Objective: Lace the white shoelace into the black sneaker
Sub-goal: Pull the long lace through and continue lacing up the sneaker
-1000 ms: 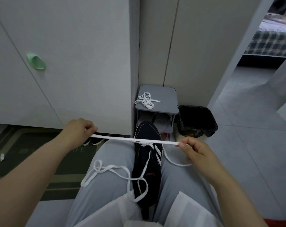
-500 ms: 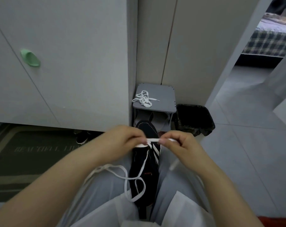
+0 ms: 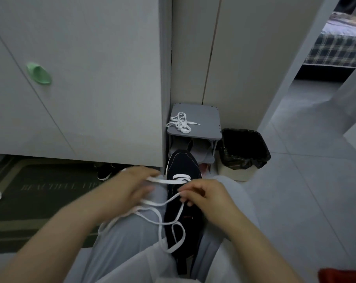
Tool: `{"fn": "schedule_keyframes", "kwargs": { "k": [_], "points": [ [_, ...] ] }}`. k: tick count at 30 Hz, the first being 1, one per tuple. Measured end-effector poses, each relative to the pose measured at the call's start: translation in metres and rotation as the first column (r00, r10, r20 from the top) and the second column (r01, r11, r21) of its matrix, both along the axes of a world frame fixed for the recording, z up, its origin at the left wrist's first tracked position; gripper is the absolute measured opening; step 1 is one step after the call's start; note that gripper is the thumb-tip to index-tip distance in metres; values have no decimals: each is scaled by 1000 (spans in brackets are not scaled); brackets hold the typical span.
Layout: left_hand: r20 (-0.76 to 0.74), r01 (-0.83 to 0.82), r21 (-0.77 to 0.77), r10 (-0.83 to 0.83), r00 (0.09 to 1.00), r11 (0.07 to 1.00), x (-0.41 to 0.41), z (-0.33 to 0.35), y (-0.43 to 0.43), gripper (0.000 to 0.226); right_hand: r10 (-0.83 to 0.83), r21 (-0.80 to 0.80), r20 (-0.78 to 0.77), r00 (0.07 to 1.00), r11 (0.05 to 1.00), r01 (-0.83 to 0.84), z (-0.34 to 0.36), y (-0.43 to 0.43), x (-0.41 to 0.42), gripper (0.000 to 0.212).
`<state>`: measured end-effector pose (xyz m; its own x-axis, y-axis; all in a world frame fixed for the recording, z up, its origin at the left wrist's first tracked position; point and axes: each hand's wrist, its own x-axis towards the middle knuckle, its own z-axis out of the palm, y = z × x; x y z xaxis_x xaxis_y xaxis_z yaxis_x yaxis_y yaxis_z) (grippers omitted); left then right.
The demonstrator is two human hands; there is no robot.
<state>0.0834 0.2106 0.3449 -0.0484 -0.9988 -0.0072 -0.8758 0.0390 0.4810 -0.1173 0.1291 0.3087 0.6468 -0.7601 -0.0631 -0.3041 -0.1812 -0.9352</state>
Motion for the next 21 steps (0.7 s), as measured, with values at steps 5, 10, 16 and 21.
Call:
{"fn": "schedule_keyframes", "kwargs": {
  "k": [5, 10, 16, 21],
  "points": [
    [-133, 34, -59, -42, 990, 998, -33, -22, -20, 20, -172, -89, -43, 984, 982, 167, -3, 4, 21, 17],
    [78, -126, -108, 135, 988, 986, -23, -39, -28, 46, -248, -172, -272, 930, 963, 207, -7, 0, 26, 35],
    [154, -137, -161, 162, 975, 977, -30, -50, -32, 36, -275, -192, -207, 939, 952, 236, -23, 9, 39, 10],
    [159, -142, -241, 183, 970, 960, -26, -54, -34, 37, -281, -144, -129, 951, 954, 262, -26, 11, 39, 9]
  ]
}}
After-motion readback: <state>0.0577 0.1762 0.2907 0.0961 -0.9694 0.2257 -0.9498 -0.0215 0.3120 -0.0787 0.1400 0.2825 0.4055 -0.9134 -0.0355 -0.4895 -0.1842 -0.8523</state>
